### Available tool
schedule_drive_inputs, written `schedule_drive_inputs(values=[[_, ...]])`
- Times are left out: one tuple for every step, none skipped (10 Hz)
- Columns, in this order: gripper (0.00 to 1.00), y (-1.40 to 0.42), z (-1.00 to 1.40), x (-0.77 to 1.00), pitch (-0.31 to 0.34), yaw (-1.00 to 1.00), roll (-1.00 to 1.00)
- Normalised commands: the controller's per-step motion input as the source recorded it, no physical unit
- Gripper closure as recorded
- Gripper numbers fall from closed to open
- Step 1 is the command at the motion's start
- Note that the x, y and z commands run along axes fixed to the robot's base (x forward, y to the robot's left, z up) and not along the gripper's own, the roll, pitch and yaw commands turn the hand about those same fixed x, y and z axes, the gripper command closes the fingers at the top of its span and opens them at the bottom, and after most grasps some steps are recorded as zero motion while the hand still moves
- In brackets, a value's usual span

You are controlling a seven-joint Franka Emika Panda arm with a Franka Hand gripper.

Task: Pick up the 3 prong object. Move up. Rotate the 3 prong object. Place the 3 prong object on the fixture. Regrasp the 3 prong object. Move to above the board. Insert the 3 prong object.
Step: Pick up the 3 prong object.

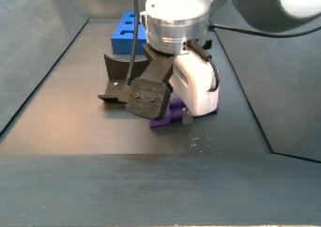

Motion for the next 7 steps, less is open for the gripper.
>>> schedule_drive_inputs(values=[[0.00, 0.00, -0.29, -0.10, 0.000, -0.11, 0.01], [0.00, 0.01, -0.27, -0.07, 0.000, -0.16, 0.00], [0.00, 0.02, -0.35, -0.13, 0.000, -0.16, 0.00], [0.00, 0.08, -0.35, -0.10, 0.000, -0.07, 0.00], [0.00, 0.03, -0.13, -0.06, -0.079, -0.08, -0.06], [0.00, 0.00, 0.00, -0.01, -0.036, 0.00, 0.00], [0.00, 0.00, 0.00, 0.00, 0.000, 0.00, 0.00]])
